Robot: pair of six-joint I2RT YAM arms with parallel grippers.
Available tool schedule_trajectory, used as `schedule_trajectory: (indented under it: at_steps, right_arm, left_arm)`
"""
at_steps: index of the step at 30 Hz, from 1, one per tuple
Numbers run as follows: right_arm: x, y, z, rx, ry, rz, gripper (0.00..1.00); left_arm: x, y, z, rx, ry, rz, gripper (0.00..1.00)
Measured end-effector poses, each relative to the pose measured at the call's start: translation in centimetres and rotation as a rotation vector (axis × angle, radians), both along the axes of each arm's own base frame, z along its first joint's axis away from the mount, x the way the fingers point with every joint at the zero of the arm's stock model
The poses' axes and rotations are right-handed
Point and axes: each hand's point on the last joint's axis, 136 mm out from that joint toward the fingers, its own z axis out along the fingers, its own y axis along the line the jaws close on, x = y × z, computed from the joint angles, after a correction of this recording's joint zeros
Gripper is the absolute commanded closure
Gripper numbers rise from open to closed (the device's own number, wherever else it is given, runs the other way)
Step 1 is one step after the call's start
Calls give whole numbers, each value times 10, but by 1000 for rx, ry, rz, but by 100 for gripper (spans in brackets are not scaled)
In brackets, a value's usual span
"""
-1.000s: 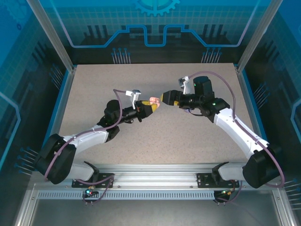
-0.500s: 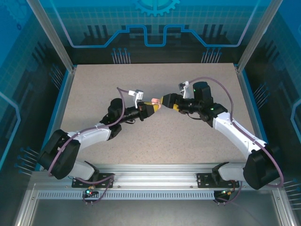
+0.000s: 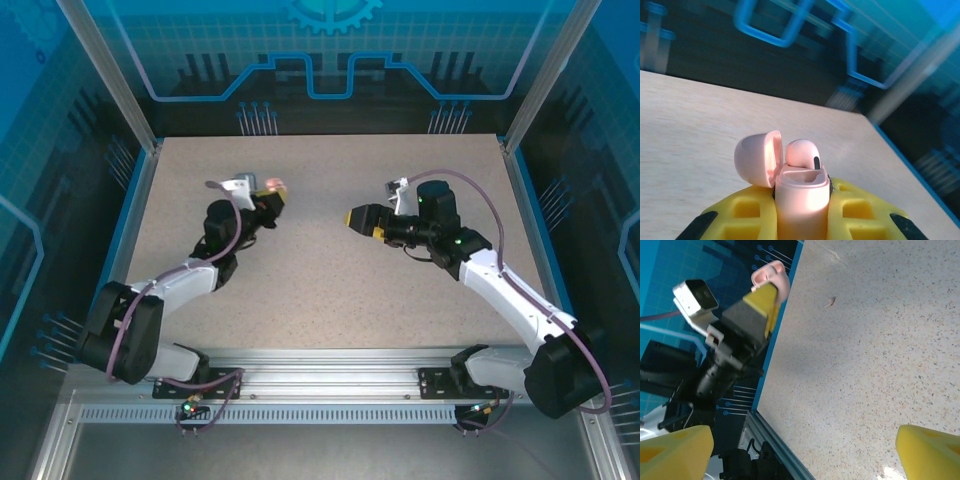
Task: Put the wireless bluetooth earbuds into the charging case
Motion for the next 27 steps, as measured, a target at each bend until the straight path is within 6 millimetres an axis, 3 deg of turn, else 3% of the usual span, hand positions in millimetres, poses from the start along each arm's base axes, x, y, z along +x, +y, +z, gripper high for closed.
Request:
schedule_trajectory:
  at_steps: [4, 11, 20, 27]
  right_arm:
    - [-3, 1, 0, -4, -4, -1, 5]
    - [-4, 1, 4, -5, -18, -6, 5]
    - [-3, -1, 2, -15, -16, -18, 5]
    - [-3, -2, -1, -24, -7, -24, 5]
  left_arm:
    - [20, 36, -31, 33, 77, 119, 100]
    - [39, 62, -77, 66, 191, 194, 100]
    - [64, 97, -88, 51, 244, 279, 100]
    - [71, 104, -91, 25, 265, 293, 100]
